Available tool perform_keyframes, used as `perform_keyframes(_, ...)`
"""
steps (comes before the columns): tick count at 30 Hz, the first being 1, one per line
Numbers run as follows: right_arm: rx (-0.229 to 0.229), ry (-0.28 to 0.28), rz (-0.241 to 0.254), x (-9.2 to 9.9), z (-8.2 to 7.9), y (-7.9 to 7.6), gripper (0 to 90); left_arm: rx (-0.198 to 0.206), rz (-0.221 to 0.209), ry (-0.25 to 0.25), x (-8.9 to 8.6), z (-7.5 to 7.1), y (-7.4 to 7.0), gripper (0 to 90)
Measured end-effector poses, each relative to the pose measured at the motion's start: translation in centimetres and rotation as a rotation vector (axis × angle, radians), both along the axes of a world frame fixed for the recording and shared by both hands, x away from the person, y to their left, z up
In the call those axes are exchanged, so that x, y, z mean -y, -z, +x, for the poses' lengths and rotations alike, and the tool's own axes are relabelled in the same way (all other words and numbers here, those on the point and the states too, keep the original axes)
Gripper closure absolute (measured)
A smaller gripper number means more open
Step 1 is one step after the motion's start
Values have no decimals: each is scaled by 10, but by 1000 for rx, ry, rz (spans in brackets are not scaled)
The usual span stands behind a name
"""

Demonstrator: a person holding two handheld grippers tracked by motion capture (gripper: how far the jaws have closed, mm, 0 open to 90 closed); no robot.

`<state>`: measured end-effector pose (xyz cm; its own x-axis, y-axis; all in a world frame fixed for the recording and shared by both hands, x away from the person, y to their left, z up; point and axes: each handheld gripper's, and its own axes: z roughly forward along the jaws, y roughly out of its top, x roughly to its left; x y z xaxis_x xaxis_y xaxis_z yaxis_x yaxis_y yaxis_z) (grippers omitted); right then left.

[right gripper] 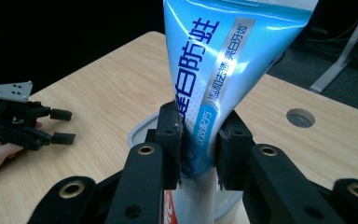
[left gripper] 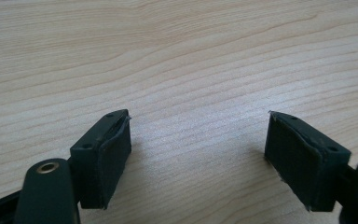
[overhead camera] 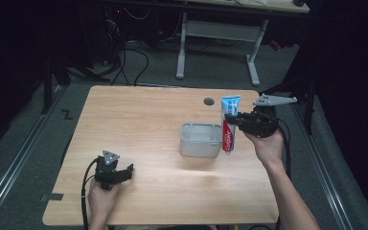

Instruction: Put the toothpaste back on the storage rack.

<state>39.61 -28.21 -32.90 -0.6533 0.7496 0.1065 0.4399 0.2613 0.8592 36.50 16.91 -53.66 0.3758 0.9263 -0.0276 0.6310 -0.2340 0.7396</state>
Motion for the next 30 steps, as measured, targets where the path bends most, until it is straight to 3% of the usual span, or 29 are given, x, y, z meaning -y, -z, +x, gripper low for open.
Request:
perform_keyframes(16, 34, -12, 48, -24, 20, -8, 740, 1, 13, 7, 1, 0, 0, 234)
perform_keyframes(30, 58, -12, 27, -41, 29, -15, 739, 0, 7, 7, 1, 0, 0, 231)
